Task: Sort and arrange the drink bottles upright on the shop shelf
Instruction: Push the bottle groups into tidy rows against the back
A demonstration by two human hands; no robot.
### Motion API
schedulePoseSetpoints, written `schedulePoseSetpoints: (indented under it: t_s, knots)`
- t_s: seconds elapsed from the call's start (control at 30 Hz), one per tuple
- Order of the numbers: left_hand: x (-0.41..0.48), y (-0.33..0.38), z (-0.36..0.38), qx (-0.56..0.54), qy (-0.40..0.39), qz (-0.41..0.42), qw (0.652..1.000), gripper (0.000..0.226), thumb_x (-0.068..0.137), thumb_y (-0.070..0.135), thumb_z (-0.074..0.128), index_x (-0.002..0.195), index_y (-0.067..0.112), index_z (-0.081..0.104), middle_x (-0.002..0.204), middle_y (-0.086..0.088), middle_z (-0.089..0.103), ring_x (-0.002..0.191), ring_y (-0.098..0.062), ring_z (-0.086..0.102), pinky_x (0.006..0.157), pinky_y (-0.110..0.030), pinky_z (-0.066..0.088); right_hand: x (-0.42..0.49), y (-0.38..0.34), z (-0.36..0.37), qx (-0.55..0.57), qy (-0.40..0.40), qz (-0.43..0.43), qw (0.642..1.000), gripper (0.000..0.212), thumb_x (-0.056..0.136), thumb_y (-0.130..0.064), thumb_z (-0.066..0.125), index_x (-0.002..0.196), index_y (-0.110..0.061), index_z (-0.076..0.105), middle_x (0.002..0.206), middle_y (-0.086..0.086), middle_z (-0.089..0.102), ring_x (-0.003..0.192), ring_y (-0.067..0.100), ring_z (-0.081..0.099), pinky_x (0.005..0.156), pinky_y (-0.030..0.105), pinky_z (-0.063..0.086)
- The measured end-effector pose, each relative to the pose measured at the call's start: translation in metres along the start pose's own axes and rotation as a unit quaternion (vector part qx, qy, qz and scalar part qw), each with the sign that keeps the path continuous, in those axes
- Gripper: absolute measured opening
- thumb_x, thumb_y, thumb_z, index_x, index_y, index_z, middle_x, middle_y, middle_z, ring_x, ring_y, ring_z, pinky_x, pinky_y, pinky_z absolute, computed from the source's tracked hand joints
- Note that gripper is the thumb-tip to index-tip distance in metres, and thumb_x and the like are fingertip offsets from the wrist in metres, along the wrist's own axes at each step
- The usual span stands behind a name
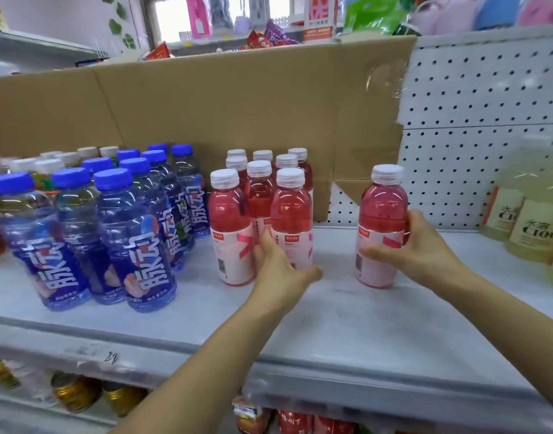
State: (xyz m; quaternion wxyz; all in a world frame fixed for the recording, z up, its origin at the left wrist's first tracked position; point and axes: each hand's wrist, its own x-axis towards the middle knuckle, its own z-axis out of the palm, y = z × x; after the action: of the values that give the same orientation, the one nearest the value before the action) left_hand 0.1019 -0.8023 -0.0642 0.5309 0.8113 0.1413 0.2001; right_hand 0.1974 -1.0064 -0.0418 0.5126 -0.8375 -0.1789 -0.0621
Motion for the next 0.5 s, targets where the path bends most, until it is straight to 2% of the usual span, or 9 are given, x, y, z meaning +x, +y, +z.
schedulePoseSetpoints:
  t_s: [0.07,0.13,0.23,0.37,0.5]
  knots:
    - [0.004,0.003,0.015,-0.008,-0.024,0.013,1.000,0.112,0.062,0.032,0.093,0.149,0.025,0.021,0.143,-0.001,0.040,0.130,-0.022,0.047,0.107,-0.041,0.046,0.007,0.007,-0.007,0.004,0.003,0.005,1.000,0.064,0.063,-0.036,0.091,0.111,-0.026,0.050,0.100,-0.013,0.063,0.091,0.003,0.063,0.065,0.023,0.047]
    - [0.014,0.011,0.035,-0.040,-0.031,0.027,0.998,0.105,0.058,0.032,0.096,0.141,0.022,0.032,0.131,-0.001,0.054,0.118,-0.019,0.057,0.096,-0.032,0.054,0.015,0.014,-0.014,0.003,0.008,0.008,1.000,0.063,0.063,-0.035,0.091,0.111,-0.026,0.051,0.101,-0.011,0.064,0.091,0.004,0.063,0.066,0.024,0.047]
    - [0.035,0.025,0.056,-0.046,-0.056,0.027,0.997,0.098,0.058,0.028,0.096,0.133,0.022,0.034,0.113,0.010,0.061,0.107,-0.011,0.061,0.098,-0.034,0.049,0.027,0.023,-0.023,0.011,0.008,0.009,1.000,0.060,0.064,-0.031,0.091,0.110,-0.027,0.051,0.101,-0.010,0.065,0.090,0.004,0.064,0.067,0.023,0.047]
    - [0.065,0.031,0.070,-0.006,-0.147,0.045,0.988,0.081,0.064,0.021,0.094,0.132,0.018,0.049,0.116,0.000,0.069,0.109,-0.016,0.066,0.101,-0.044,0.052,0.045,0.038,-0.039,0.013,0.028,0.022,0.999,0.062,0.068,-0.029,0.090,0.117,-0.022,0.052,0.103,-0.010,0.065,0.090,0.004,0.063,0.067,0.022,0.047]
    - [0.090,0.026,0.073,0.020,-0.123,0.043,0.991,0.078,0.057,0.029,0.097,0.123,0.028,0.055,0.110,0.009,0.072,0.101,-0.009,0.068,0.095,-0.039,0.055,0.055,0.057,-0.041,-0.025,0.026,0.038,0.999,0.067,0.063,-0.026,0.092,0.116,-0.020,0.051,0.100,-0.010,0.065,0.088,0.004,0.063,0.068,0.022,0.049]
